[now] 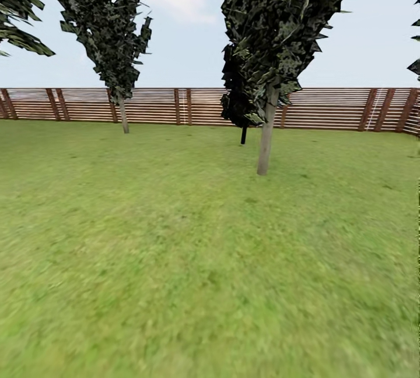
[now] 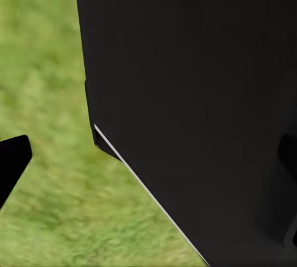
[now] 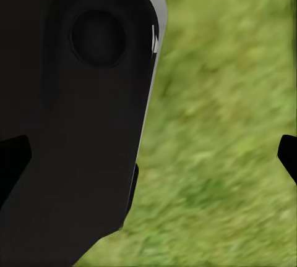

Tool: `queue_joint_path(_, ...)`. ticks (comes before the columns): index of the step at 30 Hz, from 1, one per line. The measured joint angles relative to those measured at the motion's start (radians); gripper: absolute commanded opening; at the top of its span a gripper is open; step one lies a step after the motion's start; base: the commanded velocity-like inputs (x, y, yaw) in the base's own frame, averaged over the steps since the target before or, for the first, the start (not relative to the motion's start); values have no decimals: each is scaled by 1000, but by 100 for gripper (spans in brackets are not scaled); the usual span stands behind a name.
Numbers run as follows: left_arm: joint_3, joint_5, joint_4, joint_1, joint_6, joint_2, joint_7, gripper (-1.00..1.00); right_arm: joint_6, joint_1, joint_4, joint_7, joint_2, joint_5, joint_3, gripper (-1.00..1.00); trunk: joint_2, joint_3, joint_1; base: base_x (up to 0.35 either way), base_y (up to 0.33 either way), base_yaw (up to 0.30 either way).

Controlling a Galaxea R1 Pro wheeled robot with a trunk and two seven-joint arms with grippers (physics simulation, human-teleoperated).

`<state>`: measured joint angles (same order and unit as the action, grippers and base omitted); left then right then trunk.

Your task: Take the three Easter eggs out of the wicker basket on the lawn in the garden, then place them on the lawn next to a single tree (choose any tree) so that all three eggs are next to the same tree and none are left in the basket.

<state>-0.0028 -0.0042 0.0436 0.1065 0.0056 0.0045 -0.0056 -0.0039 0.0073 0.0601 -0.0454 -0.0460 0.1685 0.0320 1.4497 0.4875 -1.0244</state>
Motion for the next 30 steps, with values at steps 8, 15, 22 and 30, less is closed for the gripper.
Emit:
queue_joint_path(8, 0, 0, 0, 0, 0, 0, 0, 100, 1, 0, 0, 0, 0, 1, -1, 100, 0, 1, 0, 326, 0, -24)
queue_joint_path(15, 0, 0, 0, 0, 0, 0, 0, 100, 1, 0, 0, 0, 0, 1, -1, 100, 0, 1, 0, 326, 0, 0)
queue_joint_path(22, 0, 0, 0, 0, 0, 0, 0, 100, 0, 0, 0, 0, 0, 0, 0, 100, 0, 1, 0, 326, 0, -108)
queue_joint_path(30, 0, 0, 0, 0, 0, 0, 0, 100, 0, 0, 0, 0, 0, 0, -1, 100, 0, 2, 0, 326, 0, -261)
